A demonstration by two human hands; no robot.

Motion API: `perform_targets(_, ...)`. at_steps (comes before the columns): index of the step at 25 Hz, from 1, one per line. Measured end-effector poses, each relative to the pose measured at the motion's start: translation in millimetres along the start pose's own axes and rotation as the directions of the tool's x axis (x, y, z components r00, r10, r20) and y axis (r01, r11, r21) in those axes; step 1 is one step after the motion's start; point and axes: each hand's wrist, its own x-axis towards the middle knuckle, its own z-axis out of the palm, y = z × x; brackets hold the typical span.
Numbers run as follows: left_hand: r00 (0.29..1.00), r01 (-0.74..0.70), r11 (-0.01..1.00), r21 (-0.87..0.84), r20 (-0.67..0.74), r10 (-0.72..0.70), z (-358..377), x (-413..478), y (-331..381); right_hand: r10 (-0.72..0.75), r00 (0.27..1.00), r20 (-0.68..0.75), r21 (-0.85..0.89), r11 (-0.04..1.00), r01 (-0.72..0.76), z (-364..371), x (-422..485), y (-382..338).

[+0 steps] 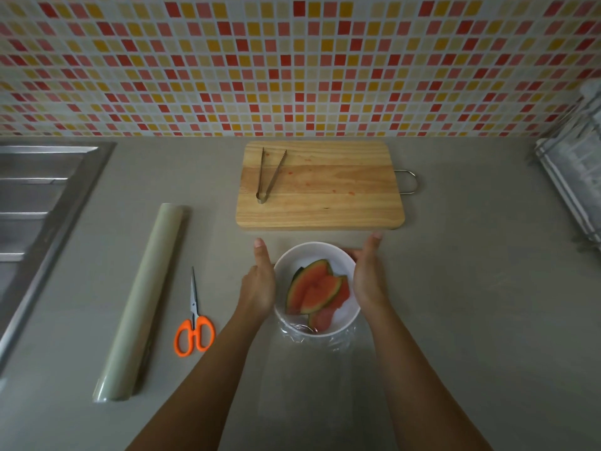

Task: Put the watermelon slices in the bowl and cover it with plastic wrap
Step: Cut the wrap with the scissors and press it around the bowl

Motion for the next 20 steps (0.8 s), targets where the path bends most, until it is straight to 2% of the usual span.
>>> perform_targets(2,0.996,0.022,0.999,-0.042,0.089,-0.018,-3.7,0.3,-4.3,0.001,1.0,-0.027,0.103,0.995,0.001,-6.4,-1.8,1.8)
perform_targets(4,1.0,-0.028,0.999,-0.017,0.002,0.028,1.1,-4.1,-9.5,0.009,0.997,0.073,0.173,0.985,-0.021,-8.7,-8.4,5.0)
perform_targets(6,0.993,-0.061,0.998,0.008,-0.105,0.061,10.1,-13.4,-9.9,0.024,0.99,0.142,0.139,0.989,-0.044,-6.5,-17.6,11.2)
perform_targets(11,0.974,-0.05,0.989,-0.14,-0.226,0.017,15.0,-19.8,-15.9,0.078,0.997,-0.024,0.036,0.996,-0.077,8.4,-33.6,-2.2)
perform_targets(13,0.976,-0.046,0.985,-0.168,-0.216,0.009,13.4,-17.9,-19.9,0.074,0.995,-0.073,-0.026,0.997,-0.076,12.0,-36.9,-9.8)
perform_targets(16,0.981,-0.034,0.981,-0.192,-0.193,-0.004,12.4,-16.5,-23.2,0.135,0.981,-0.139,-0.101,0.984,-0.15,11.8,-42.3,-7.6)
perform_targets(20,0.978,-0.023,0.982,-0.189,-0.208,-0.017,14.7,-16.3,-22.0,0.104,0.979,-0.177,-0.224,0.964,-0.143,12.3,-49.1,-8.6)
